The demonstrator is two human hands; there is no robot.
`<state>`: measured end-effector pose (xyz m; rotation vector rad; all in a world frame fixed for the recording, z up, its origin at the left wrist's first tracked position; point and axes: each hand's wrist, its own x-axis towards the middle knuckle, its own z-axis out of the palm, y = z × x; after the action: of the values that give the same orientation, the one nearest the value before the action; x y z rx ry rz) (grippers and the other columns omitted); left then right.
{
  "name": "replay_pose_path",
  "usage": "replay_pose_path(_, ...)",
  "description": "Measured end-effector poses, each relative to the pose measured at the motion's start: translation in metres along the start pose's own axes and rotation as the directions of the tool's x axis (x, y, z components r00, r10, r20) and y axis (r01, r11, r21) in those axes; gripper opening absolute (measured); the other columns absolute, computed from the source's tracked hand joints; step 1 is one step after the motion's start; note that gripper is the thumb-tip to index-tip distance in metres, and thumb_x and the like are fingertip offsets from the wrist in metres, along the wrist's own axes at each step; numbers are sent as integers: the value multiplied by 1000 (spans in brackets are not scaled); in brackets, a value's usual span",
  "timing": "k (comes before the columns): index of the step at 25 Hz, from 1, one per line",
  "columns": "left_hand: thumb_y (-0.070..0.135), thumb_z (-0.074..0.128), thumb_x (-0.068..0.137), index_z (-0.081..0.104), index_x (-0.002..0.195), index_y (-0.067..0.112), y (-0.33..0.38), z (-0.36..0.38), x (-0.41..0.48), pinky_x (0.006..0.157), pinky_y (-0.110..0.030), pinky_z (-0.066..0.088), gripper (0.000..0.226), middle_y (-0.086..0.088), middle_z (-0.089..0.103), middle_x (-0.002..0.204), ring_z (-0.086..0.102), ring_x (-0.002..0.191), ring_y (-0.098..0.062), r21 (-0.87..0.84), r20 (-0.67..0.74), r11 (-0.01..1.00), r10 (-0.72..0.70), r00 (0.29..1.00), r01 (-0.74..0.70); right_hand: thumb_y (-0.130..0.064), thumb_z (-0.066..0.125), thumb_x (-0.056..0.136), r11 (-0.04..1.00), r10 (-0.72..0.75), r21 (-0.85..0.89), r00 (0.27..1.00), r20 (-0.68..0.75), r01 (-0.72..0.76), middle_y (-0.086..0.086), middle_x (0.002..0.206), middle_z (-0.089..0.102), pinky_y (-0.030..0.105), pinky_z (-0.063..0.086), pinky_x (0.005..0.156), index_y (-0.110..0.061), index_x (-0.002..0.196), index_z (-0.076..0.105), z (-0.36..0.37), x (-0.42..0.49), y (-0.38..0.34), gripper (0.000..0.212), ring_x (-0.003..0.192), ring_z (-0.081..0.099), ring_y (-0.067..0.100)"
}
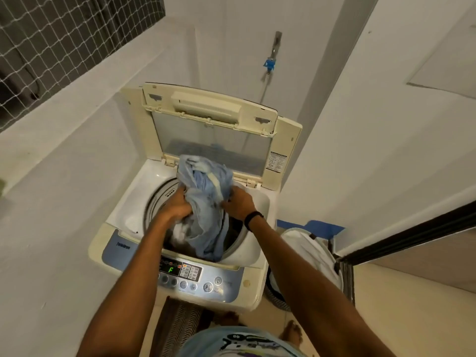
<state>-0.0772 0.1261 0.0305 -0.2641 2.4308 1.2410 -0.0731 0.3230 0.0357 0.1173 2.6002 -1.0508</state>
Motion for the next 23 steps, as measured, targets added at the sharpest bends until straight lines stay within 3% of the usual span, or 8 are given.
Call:
replay_pose_path(4,24,77,81,46,141,5,-29,21,0,103,-44,46,71,-19,55,139,54,125,-36,55,-92,975,-208,974,213,-18,57,96,998,26,52,999,24,-27,18,105,72,38,53,89,0,102,72,3,-15,44,24,99,67,33)
replay_pose_path(8,29,68,86,65,120,11,-2,69,-8,97,-39,48,38,-17,67,121,62,113,-35,127,-214,987,-69,974,98,-19,57,97,966,161,207,987,-9,-156,16,106,74,41,55,91,-3,105,72,-9,-39,89,23,98,69,30)
replay_pose_path(10,30,64,89,68,111,18,22,109,-19,87,-36,54,25,-11,71,108,67,101,-31,105,-143,994,27,989,-12,-16,57,97,923,258,297,966,-7,-244,17,103,75,43,55,91,-1,103,72,-14,-54,119,21,96,70,32)
replay_pose_path(12,23,65,90,68,109,20,44,160,-36,78,-29,53,20,-3,71,101,67,93,-22,14,-22,996,84,996,-84,-16,58,95,891,361,303,933,-18,-339,9,87,73,37,54,83,-13,82,71,-19,-72,159,19,81,68,23)
replay_pose_path(13,21,66,90,68,109,20,52,188,-45,78,-27,52,19,0,71,99,67,91,-19,-6,39,994,109,993,-109,-17,57,95,875,413,286,910,-17,-392,3,80,68,33,50,79,-22,72,65,-21,-83,180,24,75,62,18)
replay_pose_path(15,24,67,89,70,108,23,62,244,-63,80,-25,50,19,5,71,98,67,89,-13,14,179,993,115,977,-120,-22,55,94,824,519,250,854,29,-509,0,85,61,30,47,82,-26,76,58,-22,-103,224,19,80,54,15)
replay_pose_path(20,28,64,89,70,104,26,40,374,-60,83,-26,51,16,4,73,104,66,96,-15,177,396,982,-136,908,70,-24,52,95,621,705,271,675,217,-735,13,105,72,39,56,92,-21,89,61,-5,-122,347,11,101,69,27)
replay_pose_path(23,25,64,88,69,105,22,3,453,-16,85,-25,50,18,0,73,107,66,99,-17,254,407,952,-267,873,173,-20,50,94,589,735,219,628,255,-778,9,89,67,30,51,79,-21,74,58,22,-95,440,22,91,67,25)
